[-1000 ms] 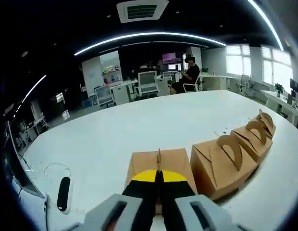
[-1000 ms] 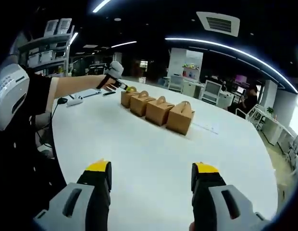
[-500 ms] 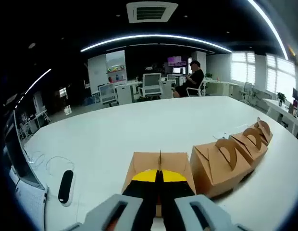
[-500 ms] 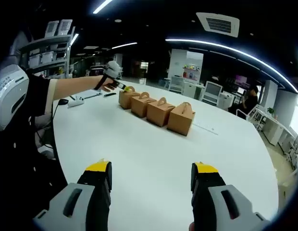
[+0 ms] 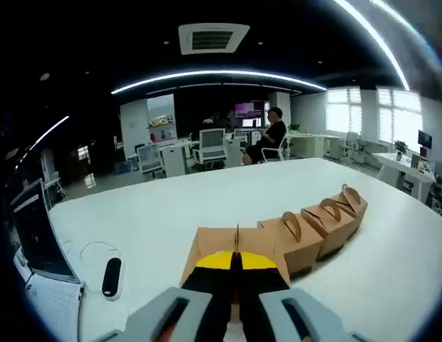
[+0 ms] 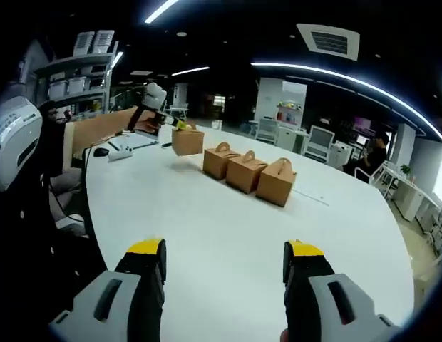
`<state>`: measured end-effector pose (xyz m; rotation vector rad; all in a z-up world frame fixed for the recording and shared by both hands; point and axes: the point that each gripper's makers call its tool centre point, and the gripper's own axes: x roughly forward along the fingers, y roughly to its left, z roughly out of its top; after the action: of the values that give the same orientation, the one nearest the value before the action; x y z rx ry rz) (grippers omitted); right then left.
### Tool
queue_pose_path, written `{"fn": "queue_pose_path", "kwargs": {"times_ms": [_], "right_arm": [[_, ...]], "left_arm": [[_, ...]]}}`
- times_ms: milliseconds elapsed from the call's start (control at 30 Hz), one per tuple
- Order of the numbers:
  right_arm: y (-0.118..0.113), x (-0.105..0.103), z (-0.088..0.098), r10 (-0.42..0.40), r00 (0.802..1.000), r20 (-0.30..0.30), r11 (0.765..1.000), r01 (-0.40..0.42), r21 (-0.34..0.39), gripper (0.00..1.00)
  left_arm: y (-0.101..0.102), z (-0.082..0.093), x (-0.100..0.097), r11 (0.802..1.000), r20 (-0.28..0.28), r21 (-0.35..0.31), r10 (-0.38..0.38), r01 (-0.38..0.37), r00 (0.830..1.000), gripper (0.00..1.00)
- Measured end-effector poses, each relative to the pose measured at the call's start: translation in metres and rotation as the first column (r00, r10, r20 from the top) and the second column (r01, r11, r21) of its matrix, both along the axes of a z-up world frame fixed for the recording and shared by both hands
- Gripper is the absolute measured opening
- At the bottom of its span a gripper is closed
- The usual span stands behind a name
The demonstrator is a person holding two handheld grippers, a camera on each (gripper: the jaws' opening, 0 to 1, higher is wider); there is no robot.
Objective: Pick up one paper box from the group, open the paper box, and remove the item inside
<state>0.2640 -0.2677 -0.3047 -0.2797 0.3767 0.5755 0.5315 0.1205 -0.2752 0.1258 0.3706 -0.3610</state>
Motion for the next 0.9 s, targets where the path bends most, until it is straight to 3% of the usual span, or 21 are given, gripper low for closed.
{"fn": "queue_pose_path", "kwargs": {"times_ms": [100,200,367,500,633,667,733,800,900], "right_arm": [[0.005,-0.003,0.001,0.011,1.0,0.006,1.0,-0.011,0.001,0.67],[0.01,-0.007,0.003,0.024,1.0,0.015,1.0,-0.024,0.002,0.67],[0.021,-0.013,0.003,0.059,0.998,0.024,0.998,-0.059,0.002,0.67],[0.028,-0.017,0.0,0.079,0.997,0.019,0.997,-0.079,0.003,0.67],[0.032,-0.021,-0.004,0.093,0.996,0.013,0.996,-0.093,0.004,0.67],[0.033,-0.022,-0.005,0.097,0.995,0.012,0.995,-0.097,0.006,0.67],[0.034,-0.023,-0.006,0.102,0.995,0.01,0.995,-0.102,0.009,0.67],[0.035,-0.023,-0.008,0.105,0.994,0.007,0.994,-0.105,0.012,0.67],[0.037,-0.023,-0.013,0.114,0.994,0.001,0.993,-0.114,0.018,0.67]], "left_arm": [[-0.01,0.012,-0.026,0.997,0.011,-0.041,-0.063,0.063,0.998,0.04],[-0.022,0.017,-0.049,0.988,0.016,-0.041,-0.15,0.15,0.989,0.04],[-0.053,0.017,-0.095,0.948,0.0,-0.049,-0.315,0.315,0.949,0.03],[-0.077,0.013,-0.123,0.895,-0.006,-0.046,-0.445,0.444,0.896,0.03],[-0.1,0.005,-0.148,0.829,-0.012,-0.032,-0.559,0.559,0.829,0.04],[-0.103,0.004,-0.151,0.823,-0.015,-0.037,-0.567,0.566,0.824,0.04],[-0.114,-0.004,-0.161,0.788,-0.031,-0.037,-0.615,0.614,0.788,0.04],[-0.121,-0.011,-0.166,0.768,-0.041,-0.026,-0.641,0.64,0.767,0.04],[-0.138,-0.025,-0.178,0.713,-0.06,-0.012,-0.7,0.701,0.712,0.04]]}}
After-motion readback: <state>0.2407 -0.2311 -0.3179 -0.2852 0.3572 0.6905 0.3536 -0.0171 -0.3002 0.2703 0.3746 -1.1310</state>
